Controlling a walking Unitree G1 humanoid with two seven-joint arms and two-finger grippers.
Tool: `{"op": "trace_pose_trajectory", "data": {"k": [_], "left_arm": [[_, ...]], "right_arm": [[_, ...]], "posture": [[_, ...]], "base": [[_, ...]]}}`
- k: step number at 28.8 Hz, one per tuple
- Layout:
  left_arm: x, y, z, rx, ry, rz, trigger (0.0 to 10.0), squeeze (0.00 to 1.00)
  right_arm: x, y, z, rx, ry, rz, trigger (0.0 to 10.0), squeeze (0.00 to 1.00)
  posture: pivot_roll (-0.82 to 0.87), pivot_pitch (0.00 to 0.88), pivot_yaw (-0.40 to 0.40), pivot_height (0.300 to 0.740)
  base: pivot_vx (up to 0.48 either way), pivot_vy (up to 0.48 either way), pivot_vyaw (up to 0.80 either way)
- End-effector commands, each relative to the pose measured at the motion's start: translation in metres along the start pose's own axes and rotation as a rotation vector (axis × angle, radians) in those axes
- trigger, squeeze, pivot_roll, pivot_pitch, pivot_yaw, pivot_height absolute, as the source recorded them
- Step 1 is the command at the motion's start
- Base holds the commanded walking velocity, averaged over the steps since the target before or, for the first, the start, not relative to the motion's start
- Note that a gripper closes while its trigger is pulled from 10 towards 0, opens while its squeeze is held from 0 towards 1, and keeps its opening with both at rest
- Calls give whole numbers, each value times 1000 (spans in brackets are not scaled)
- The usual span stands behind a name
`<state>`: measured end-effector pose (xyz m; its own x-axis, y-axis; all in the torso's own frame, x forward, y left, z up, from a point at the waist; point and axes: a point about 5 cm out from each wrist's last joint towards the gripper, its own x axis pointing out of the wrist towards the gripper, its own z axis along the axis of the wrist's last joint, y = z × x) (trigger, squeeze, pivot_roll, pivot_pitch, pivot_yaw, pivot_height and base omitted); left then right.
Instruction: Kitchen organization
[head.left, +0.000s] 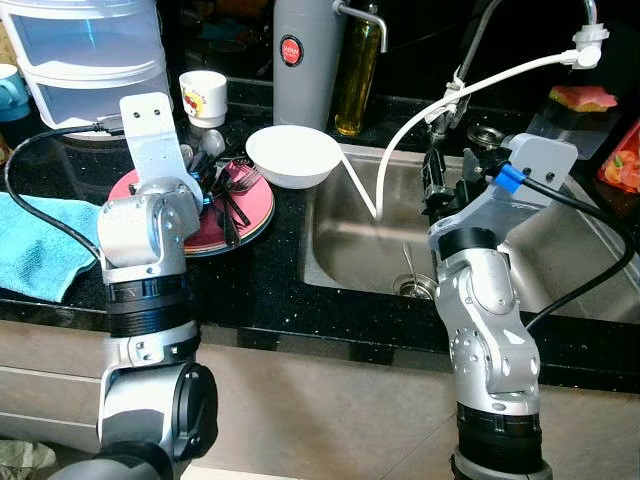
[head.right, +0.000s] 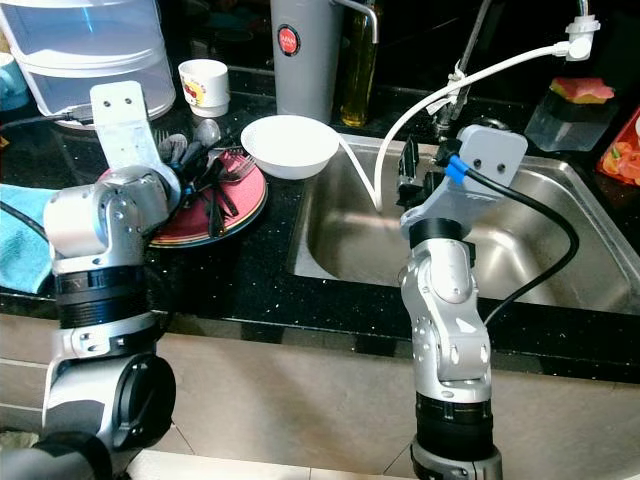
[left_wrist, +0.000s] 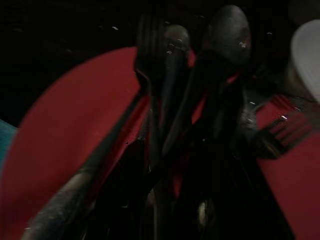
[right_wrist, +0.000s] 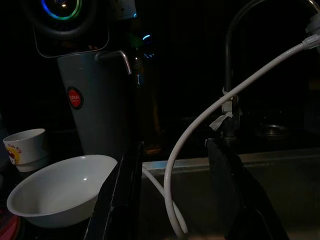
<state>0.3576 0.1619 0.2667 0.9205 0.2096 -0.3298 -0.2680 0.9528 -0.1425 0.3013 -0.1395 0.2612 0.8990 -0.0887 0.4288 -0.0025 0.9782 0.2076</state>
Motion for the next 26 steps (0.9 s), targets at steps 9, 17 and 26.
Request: {"op": "trace_pose_trajectory", "data": {"k": [9, 17, 26], "left_arm": [[1, -16, -18, -13, 110, -118, 10000, 0], [2, -13, -24, 40, 133, -110, 9098, 0], [4, -10, -29, 26, 182, -91, 10000, 0]], "right_arm": [[2, -1, -1, 3, 5, 4, 10000, 0], [3, 0, -2, 4, 3, 8, 10000, 0], [2, 1, -2, 5, 3, 3, 10000, 0]], "posture": [[226, 5, -73, 740], [230, 0, -69, 740], [230, 2, -59, 740]], "base": [[0, 0, 0], [0, 0, 0], [0, 0, 0]]}}
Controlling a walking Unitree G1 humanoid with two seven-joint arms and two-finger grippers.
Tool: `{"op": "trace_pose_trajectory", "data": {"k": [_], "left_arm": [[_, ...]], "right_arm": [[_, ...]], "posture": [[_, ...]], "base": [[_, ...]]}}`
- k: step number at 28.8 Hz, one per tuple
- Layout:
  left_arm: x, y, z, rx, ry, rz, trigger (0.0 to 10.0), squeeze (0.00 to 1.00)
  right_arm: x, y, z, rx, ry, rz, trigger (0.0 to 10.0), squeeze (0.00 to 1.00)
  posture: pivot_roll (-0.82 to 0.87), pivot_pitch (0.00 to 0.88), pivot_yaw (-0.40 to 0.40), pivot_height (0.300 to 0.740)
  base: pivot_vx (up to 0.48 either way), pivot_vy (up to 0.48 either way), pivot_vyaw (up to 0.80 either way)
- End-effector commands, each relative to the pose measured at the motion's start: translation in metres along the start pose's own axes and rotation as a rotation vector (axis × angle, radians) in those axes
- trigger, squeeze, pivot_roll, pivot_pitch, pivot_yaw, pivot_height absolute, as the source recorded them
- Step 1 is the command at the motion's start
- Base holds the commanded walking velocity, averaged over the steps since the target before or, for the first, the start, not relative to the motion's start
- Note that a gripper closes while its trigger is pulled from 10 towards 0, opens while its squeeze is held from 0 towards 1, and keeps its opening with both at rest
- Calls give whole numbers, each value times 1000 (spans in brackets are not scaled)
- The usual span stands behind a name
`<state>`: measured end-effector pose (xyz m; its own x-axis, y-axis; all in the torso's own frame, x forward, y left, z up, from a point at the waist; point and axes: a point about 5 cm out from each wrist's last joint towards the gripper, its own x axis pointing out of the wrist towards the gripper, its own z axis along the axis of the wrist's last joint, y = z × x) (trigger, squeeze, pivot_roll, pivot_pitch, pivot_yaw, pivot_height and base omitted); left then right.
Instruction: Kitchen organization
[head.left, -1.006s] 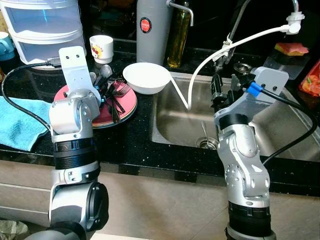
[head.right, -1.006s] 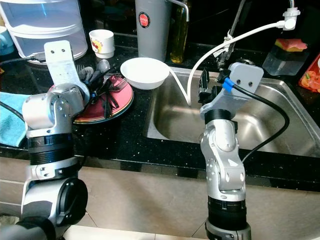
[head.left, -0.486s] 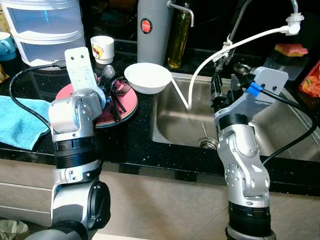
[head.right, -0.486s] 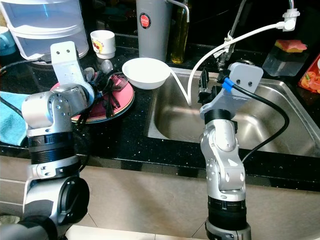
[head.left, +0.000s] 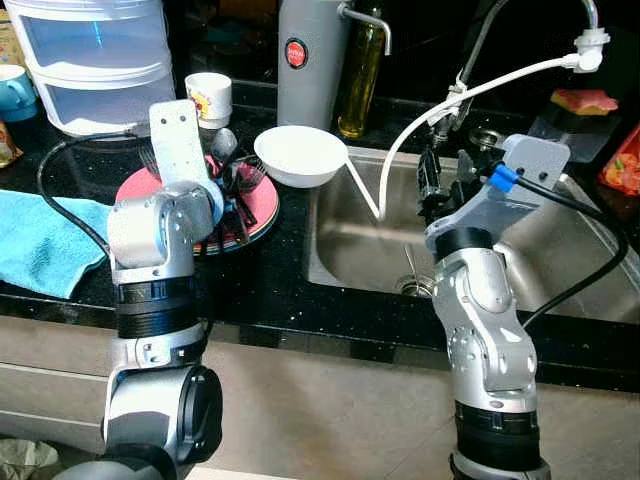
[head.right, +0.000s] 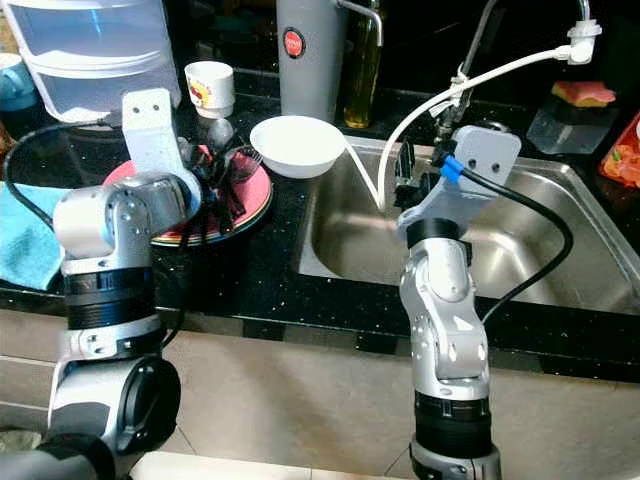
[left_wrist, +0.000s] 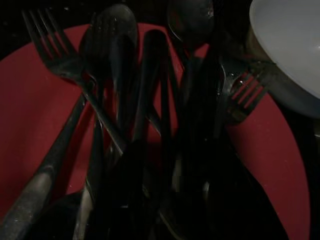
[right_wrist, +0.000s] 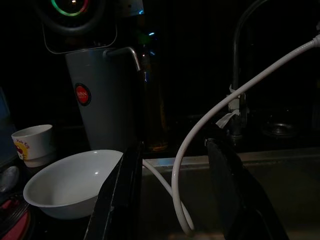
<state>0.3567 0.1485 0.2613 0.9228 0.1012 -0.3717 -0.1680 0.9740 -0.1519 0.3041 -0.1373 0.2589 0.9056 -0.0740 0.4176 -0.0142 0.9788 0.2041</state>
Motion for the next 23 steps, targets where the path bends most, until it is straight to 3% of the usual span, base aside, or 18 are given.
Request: {"op": "trace_pose_trajectory", "data": {"k": [1, 3, 4, 10, 11, 12, 23], "left_arm": [[8, 1, -22, -58, 140, -4, 10000, 98], [8, 1, -21, -70, 140, -5, 10000, 98], [8, 2, -20, -51, 127, 5, 10000, 1000], [8, 3, -18, -24, 110, 15, 10000, 1000], [8, 3, -18, -27, 109, 14, 2667, 141], [7, 3, -18, -30, 103, 12, 0, 0], [7, 2, -13, -31, 75, 12, 0, 0]], "right_arm": [[0, -2, 2, 3, -12, -13, 10000, 0], [0, -2, 2, 3, -12, -14, 10000, 0], [0, -2, 2, 3, -12, -15, 10000, 0], [1, -2, 1, 4, -12, -15, 10000, 0], [1, -2, 1, 5, -12, -14, 10000, 0], [1, -2, 1, 5, -12, -14, 10000, 0], [1, -2, 1, 6, -12, -16, 10000, 0]], "posture": [[230, 3, -59, 740], [230, 3, -59, 740], [231, 4, -59, 740], [232, 5, -60, 740], [234, 5, -61, 740], [234, 5, -61, 740], [232, 5, -60, 740]], "base": [[0, 0, 0], [0, 0, 0], [0, 0, 0], [0, 0, 0], [0, 0, 0], [0, 0, 0], [0, 0, 0]]}}
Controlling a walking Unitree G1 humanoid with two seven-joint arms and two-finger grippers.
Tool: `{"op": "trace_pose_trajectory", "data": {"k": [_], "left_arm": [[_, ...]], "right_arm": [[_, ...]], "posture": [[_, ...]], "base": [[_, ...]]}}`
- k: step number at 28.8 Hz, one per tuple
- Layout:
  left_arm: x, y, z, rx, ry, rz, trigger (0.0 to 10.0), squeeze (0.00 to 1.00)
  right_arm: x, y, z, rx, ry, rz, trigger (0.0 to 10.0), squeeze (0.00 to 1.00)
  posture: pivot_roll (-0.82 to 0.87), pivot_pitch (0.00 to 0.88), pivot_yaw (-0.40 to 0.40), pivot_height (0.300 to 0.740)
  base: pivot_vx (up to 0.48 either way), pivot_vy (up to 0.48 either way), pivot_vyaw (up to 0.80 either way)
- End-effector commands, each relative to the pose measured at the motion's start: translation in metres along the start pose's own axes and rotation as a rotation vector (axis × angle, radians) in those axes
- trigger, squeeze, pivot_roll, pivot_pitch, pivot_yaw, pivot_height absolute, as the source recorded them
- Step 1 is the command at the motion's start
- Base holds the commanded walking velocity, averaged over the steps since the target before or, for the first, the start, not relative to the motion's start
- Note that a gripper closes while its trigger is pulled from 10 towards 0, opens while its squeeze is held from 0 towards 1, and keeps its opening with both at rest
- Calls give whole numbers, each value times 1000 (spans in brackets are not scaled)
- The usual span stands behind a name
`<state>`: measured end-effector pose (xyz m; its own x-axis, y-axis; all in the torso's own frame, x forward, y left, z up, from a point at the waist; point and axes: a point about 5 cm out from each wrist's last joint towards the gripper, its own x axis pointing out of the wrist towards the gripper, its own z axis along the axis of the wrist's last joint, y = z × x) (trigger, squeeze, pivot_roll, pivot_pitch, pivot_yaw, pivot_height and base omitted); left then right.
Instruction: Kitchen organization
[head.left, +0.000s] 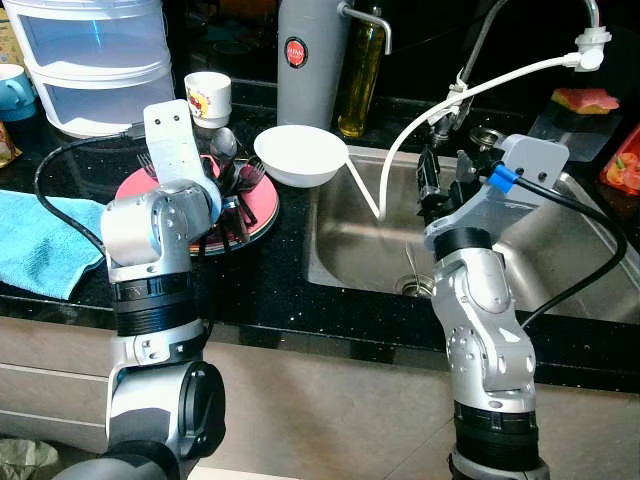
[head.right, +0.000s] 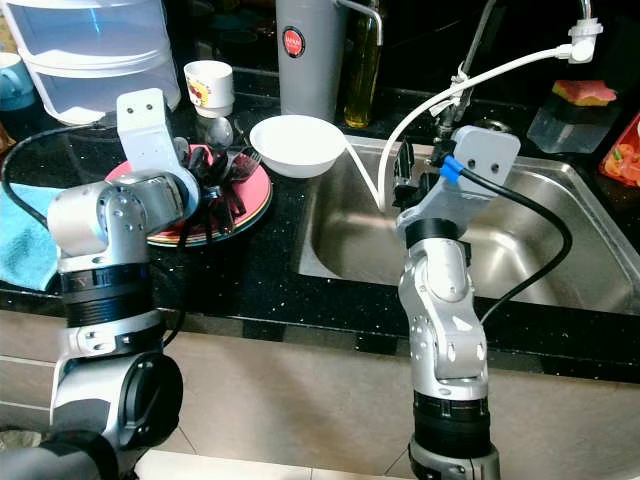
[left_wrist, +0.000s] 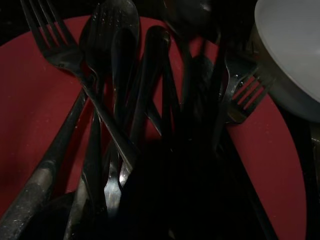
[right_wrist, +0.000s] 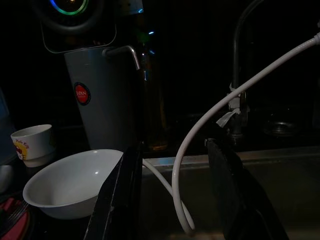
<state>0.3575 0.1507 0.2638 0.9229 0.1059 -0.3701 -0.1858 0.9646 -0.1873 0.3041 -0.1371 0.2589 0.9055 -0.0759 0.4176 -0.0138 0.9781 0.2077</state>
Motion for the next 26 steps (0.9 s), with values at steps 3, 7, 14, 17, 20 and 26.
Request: {"op": "trace_pose_trajectory", "data": {"k": [3, 7, 14, 17, 20, 26], "left_arm": [[7, 0, -15, 12, 66, 10, 0, 0], [5, -1, -5, 30, -8, 16, 10000, 0], [-7, -11, 25, 107, -261, -16, 10000, 0], [-12, -17, 29, 123, -304, -55, 10000, 0], [-15, -24, 32, 145, -345, -101, 10000, 0], [-22, -46, 28, 266, -385, -254, 10000, 0]], "right_arm": [[1, -2, 1, 3, -12, -15, 10000, 0], [1, -3, 1, 4, -12, -14, 10000, 0], [2, -2, 1, 5, -14, -14, 10000, 0], [2, -2, 1, 5, -14, -14, 10000, 0], [2, -2, 1, 6, -14, -15, 10000, 0], [2, -2, 2, 4, -16, -16, 10000, 0]], "posture": [[232, 5, -60, 740], [233, 3, -61, 740], [232, 2, -61, 740], [232, 3, -61, 740], [232, 3, -62, 740], [228, 3, -64, 740]], "base": [[0, 0, 0], [0, 0, 0], [0, 0, 0], [0, 0, 0], [0, 0, 0], [0, 0, 0]]}}
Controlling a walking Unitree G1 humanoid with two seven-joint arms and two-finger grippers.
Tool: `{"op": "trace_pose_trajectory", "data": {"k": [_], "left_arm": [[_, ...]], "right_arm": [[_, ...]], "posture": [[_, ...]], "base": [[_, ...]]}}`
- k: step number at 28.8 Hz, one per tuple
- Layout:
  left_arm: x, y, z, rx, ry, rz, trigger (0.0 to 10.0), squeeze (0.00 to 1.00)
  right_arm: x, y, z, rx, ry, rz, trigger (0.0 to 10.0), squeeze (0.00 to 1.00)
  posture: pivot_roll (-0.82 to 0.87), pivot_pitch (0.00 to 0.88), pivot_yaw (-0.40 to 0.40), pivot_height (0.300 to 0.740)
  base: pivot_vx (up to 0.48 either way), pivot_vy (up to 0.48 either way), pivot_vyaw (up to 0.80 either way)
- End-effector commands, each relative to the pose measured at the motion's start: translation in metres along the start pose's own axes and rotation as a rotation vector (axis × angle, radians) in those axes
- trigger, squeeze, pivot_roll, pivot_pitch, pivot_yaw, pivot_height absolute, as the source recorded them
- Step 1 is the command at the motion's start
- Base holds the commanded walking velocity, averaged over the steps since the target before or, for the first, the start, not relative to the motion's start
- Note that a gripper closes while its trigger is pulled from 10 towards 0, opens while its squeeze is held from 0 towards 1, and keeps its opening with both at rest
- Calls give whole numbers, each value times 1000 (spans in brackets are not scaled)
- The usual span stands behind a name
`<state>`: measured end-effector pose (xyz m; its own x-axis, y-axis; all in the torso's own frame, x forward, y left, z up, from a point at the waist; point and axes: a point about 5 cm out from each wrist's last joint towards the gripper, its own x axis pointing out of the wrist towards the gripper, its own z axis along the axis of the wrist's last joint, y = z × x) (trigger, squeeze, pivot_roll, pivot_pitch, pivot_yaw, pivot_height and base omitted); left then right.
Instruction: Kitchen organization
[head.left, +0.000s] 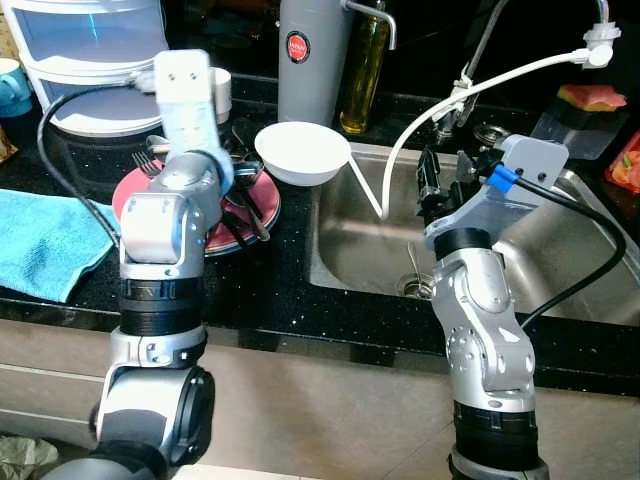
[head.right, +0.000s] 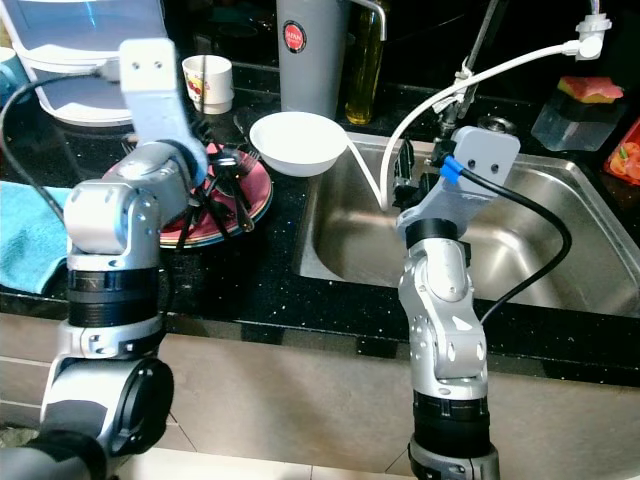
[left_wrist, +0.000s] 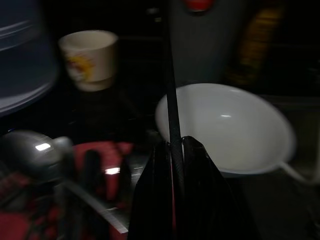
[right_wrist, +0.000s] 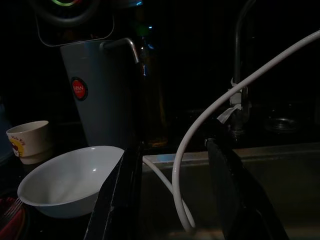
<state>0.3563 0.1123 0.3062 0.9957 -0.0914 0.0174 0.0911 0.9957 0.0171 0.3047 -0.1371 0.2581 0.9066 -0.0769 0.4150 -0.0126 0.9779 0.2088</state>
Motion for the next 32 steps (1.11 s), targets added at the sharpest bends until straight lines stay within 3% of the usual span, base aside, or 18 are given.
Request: {"op": "trace_pose_trajectory", "data": {"k": [1, 2, 3, 4, 5, 9, 11, 13, 15, 19, 26, 27, 28, 29, 30, 31, 32], "left_arm": [[-2, -4, 0, 20, -13, -34, 10000, 0], [-2, -4, 0, 20, -13, -34, 10000, 0], [-3, -13, 0, 95, -27, -111, 10000, 0], [-4, -31, -3, 242, -40, -294, 10000, 0], [-4, -38, -5, 274, -34, -363, 10000, 0], [-2, -45, -8, 277, -13, -444, 10000, 0], [-1, -47, -11, 244, 13, -458, 10000, 0], [-3, -53, -23, 158, 88, -512, 10000, 0], [-5, -56, -27, 143, 108, -530, 10000, 0], [-22, -68, -38, 206, 117, -687, 10000, 0], [-22, -69, -41, 196, 118, -724, 10000, 0], [-22, -69, -40, 191, 117, -732, 10000, 106], [-23, -69, -40, 199, 112, -740, 10000, 106], [-23, -68, -41, 204, 112, -741, 10000, 373], [-23, -68, -41, 204, 112, -741, 10000, 373], [-23, -67, -42, 210, 112, -739, 10000, 439], [-23, -67, -42, 213, 113, -737, 10000, 992]], "right_arm": [[2, -2, 3, 4, -19, -14, 10000, 0], [2, -2, 3, 4, -19, -14, 10000, 0], [2, -3, 4, 1, -22, -17, 10000, 0], [3, -5, 5, -2, -25, -21, 10000, 0], [3, -5, 5, -3, -26, -22, 10000, 0], [2, -4, 5, -2, -26, -23, 10000, 0], [2, -4, 5, -2, -26, -25, 10000, 0], [1, -5, 5, -3, -24, -28, 10000, 0], [1, -5, 5, -3, -24, -29, 10000, 0], [-1, -5, 4, -6, -20, -32, 10000, 0], [-2, -5, 4, -4, -22, -41, 10000, 0], [-2, -5, 4, -5, -22, -42, 10000, 0], [-2, -5, 3, -5, -20, -42, 10000, 0], [-3, -5, 3, -7, -18, -40, 10000, 0], [-3, -5, 3, -7, -18, -40, 10000, 0], [-3, -5, 3, -8, -17, -38, 10000, 0], [-3, -6, 3, -8, -16, -36, 10000, 0]], "posture": [[228, 3, -64, 740], [228, 3, -64, 740], [225, 0, -62, 740], [226, 0, -59, 740], [227, 0, -59, 740], [222, 2, -53, 740], [222, 2, -53, 740], [216, 5, -51, 740], [216, 5, -51, 740], [214, 3, -44, 740], [202, 1, -32, 740], [201, 1, -33, 740], [199, 0, -34, 740], [200, 0, -35, 740], [200, 0, -35, 740], [201, 0, -37, 740], [203, 0, -40, 740]], "base": [[0, 0, 0], [0, 0, 0], [0, 0, 0], [0, 0, 0], [0, 0, 0], [0, 0, 0], [0, 0, 0], [0, 0, 0], [0, 0, 0], [0, 0, 0], [0, 0, 0], [0, 0, 0], [0, 0, 0], [0, 0, 0], [0, 0, 0], [0, 0, 0], [0, 0, 0]]}}
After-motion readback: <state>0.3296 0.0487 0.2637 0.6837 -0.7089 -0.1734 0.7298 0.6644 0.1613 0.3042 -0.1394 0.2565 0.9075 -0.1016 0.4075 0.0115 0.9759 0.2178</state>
